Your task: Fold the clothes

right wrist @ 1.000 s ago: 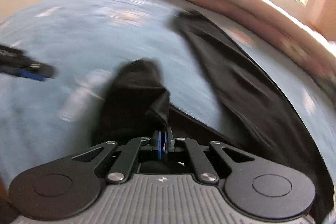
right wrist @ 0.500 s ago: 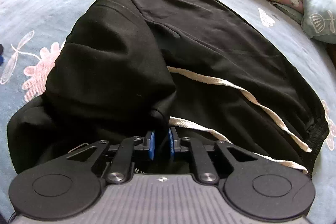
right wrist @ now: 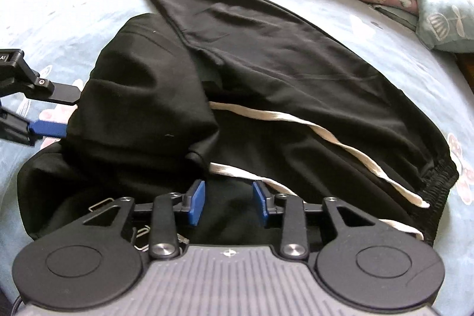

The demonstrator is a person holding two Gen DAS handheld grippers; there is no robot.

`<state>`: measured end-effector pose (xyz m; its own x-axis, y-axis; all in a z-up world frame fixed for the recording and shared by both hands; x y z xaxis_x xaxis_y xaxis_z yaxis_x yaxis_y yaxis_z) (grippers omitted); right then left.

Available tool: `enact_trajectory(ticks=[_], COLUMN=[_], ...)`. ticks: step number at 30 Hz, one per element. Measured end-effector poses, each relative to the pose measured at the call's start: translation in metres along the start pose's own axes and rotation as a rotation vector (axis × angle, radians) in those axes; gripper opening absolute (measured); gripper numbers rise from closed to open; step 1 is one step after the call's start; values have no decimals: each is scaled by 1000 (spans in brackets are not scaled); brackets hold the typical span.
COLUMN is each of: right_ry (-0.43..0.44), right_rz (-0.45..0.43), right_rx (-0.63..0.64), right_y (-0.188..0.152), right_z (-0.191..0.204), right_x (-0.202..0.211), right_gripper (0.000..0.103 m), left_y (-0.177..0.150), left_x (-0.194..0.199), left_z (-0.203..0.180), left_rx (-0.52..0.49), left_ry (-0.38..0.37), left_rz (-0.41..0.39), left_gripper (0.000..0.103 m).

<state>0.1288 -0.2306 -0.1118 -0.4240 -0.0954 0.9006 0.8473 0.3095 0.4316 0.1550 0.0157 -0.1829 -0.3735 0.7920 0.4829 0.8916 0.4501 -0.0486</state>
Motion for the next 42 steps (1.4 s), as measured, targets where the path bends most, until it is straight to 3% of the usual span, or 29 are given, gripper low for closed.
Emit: enact_trajectory(ticks=[4,8,12,16,20,27,28,29,30,32,34,36,42], right_ry=[4,11,34,104,166,162,136,100,62,-5,-28,-15,142], right_rz=[-16,-30,-61,-142,-232,-292,-277,-253,-223,-190,-187,-205,-276], right_rx=[-10,-11,-21,26,185,752,810,853,885,930,936,886,609], right_y=[-1,-1,2,14,31,33,32,32,32,31,32,37,67], right_z=[-8,-11,-14,0,35,138,148,154,157,159,158,155,132], right_x=[3,6,14,28,38,22,14,6,-3,-14,-13,-4,43], right_gripper=[47,47,48,48,55,52,41,23,18,16,9,9,8], left_y=[6,7,7,10,15,12,10,8,7,4,2,2,5], left_x=[-5,10,17,10,19,58,64,68,70,71,70,61,33], left_z=[11,-12,-38,-53,-59,-42,-38,-33,-29,-21,-14,-12,-7], left_rx=[129,33,-56,-124,-127,-90,-76,-62,-45,-10,25,51,120], left_ry=[-111,-157,-228,-220,-208,-179,-185,-195,-208,-237,-265,-287,-382], left_rz=[-19,-104,-123,-109,-134,-225,-235,-241,-243,-231,-218,-192,-110], left_gripper=[61,63,64,65,65,65,65,65,66,67,68,68,71])
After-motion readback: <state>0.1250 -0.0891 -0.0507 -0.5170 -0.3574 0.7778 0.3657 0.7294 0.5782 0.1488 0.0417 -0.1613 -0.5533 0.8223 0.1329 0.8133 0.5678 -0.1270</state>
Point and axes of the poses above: each gripper's, at about its wrist camera, not at the fingertips, and x roughly against the way its jaws point, z to its left, y to its top, the point moved 5 cm from there along -x, roughly the way its jaws point, and after that the axes turned 8 degrees about z, right-handed, at the moved point
